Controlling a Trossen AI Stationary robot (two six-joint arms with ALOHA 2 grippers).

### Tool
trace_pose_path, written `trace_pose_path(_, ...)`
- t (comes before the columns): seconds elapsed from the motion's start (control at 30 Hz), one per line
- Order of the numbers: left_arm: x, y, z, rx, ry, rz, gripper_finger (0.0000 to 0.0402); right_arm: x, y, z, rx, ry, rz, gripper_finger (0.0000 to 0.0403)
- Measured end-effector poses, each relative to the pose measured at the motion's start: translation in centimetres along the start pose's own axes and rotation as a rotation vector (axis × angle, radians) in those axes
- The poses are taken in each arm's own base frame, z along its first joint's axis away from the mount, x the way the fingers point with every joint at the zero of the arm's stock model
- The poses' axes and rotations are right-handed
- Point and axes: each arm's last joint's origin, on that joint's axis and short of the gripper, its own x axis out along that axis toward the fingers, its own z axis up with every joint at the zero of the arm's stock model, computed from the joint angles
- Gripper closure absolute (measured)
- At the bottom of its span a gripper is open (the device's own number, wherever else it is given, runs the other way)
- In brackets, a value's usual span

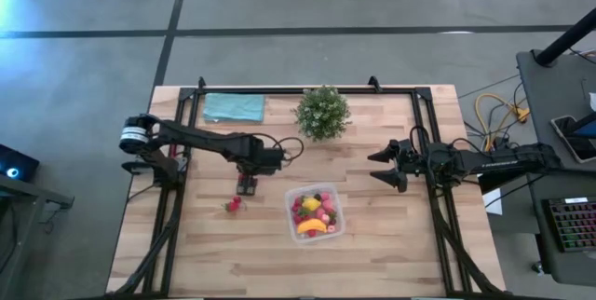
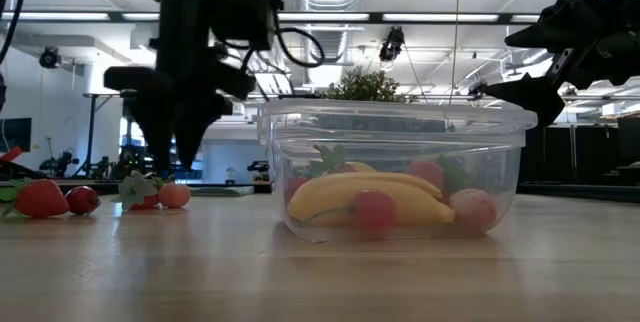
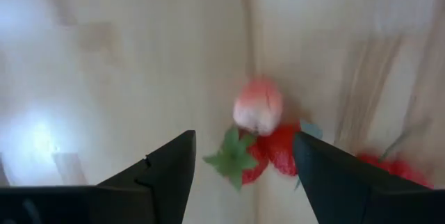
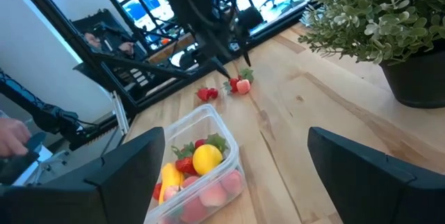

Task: Pick and placing Produce into tupperware
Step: Put the pink peach into the transparent bin

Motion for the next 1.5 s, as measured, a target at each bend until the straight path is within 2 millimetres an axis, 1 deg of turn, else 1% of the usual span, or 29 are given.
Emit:
trace_pose_path(0.07,0.8,-0.3,-0.5,0.099,0.007,-0.004,0.0178,0.0,0.0,0.0,0.0,0.0,0.0,0.0056)
trace_pose_path(0.13,1.7,-0.5,-0.9,0.152,0.005,-0.009,0.0178,0.0,0.0,0.0,0.0,0.0,0.0,0.0054)
trace_pose_path(0.27,2.7,-0.6,-1.1,0.16,-0.037,-0.002,0.0178,0.0,0.0,0.0,0.0,0.001,0.0,0.0054)
trace_pose_path(0.43,2.6,-0.5,-0.8,0.157,-0.098,0.01,0.0178,0.0,0.0,0.0,0.0,0.001,0.0,0.0057)
trace_pose_path(0.57,2.6,-0.5,-0.7,0.157,-0.11,0.012,0.0178,0.0,0.0,0.0,0.0,0.001,0.0,0.0054)
trace_pose_path(0.83,3.3,-0.6,-1.1,0.152,-0.108,0.001,0.0179,0.0,0.0,0.0,0.0,0.001,0.0,0.0059)
trace_pose_path(0.93,3.4,-0.6,-1.1,0.152,-0.112,-0.002,0.0193,0.0,0.0,0.0,0.0,0.001,0.0,0.006)
trace_pose_path(1.17,3.7,-0.7,-1.3,0.151,-0.11,-0.002,0.0245,0.0,0.0,0.0,0.0,0.001,0.0,0.0053)
trace_pose_path(1.33,4.0,-0.7,-1.2,0.148,-0.131,0.002,0.0271,0.0,0.0,0.0,0.0,0.001,0.0,0.0056)
trace_pose_path(1.5,3.8,-0.7,-1.3,0.145,-0.132,0.002,0.0304,0.0,0.0,0.0,0.0,0.001,0.0,0.0056)
